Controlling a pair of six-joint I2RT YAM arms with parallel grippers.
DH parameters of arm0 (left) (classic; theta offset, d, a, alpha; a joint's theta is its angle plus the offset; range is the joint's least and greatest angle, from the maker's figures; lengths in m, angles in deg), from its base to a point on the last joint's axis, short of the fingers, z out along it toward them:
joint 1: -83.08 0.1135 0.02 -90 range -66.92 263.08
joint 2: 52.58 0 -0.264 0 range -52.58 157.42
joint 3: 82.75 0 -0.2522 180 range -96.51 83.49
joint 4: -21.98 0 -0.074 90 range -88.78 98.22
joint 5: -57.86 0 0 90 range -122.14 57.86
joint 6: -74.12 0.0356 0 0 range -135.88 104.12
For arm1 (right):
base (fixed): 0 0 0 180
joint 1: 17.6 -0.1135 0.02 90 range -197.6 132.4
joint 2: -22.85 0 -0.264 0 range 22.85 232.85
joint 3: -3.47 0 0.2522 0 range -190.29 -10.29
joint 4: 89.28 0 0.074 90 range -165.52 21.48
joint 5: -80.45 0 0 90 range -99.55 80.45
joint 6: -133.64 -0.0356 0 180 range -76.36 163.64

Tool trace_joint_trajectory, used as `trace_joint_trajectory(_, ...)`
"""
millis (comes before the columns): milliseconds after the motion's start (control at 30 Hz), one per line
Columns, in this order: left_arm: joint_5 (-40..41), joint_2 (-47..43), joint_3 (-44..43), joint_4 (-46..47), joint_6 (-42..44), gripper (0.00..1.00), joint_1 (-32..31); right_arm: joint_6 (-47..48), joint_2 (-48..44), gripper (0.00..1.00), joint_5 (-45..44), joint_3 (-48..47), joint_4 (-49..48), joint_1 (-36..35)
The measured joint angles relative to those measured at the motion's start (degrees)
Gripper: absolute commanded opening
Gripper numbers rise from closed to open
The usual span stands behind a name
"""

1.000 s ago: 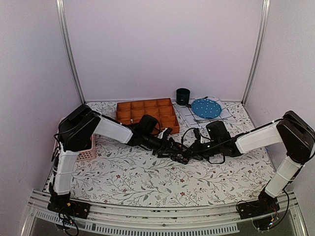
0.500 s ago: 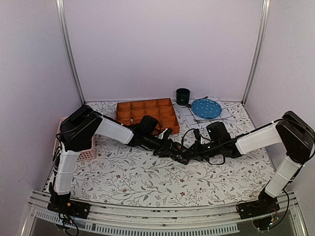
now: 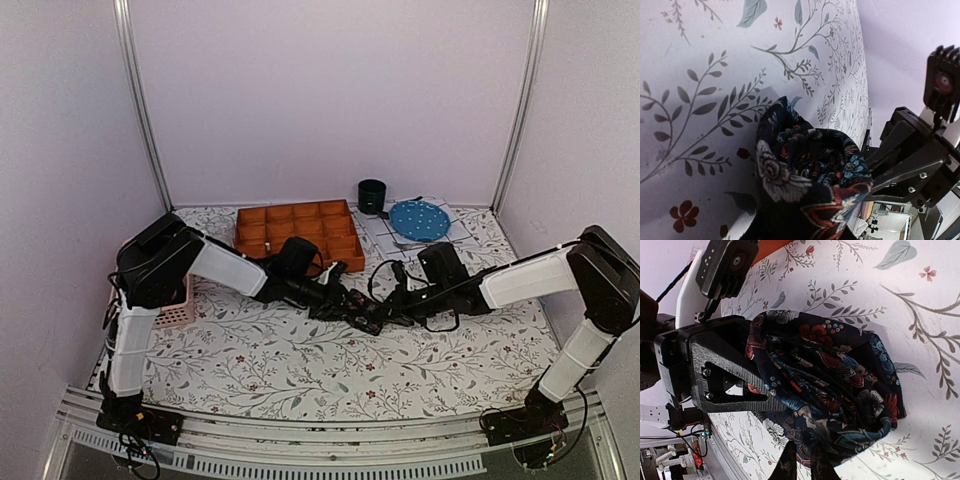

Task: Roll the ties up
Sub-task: Pick up the tie from the center of the board, then place the tie in the storage box.

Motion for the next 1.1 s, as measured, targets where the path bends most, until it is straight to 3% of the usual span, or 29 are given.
trace_joint_trajectory(400, 4.8, -10.3, 1.8, -1.8, -1.7, 0.0, 0.8, 5.7, -24.6, 0.15, -7.3, -10.7, 14.3, 0.0)
trace_joint_trajectory(600, 7.4, -11.9, -2.0, -3.3, -5.2, 0.0, 4.3, 7.0, -33.3, 0.15, -15.2, -8.8, 16.2, 0.0)
trace_joint_trajectory(867, 11.0, -4.3, -19.0, -6.7, -11.3, 0.0, 8.2, 6.5, -33.7, 0.14, -19.7, -0.6, 18.3, 0.1)
trace_joint_trajectory(1100, 18.2, 5.9, -36.7, -21.9, -13.1, 0.0, 8.4, 6.1, -33.7, 0.13, -20.9, 1.3, 18.7, 0.3)
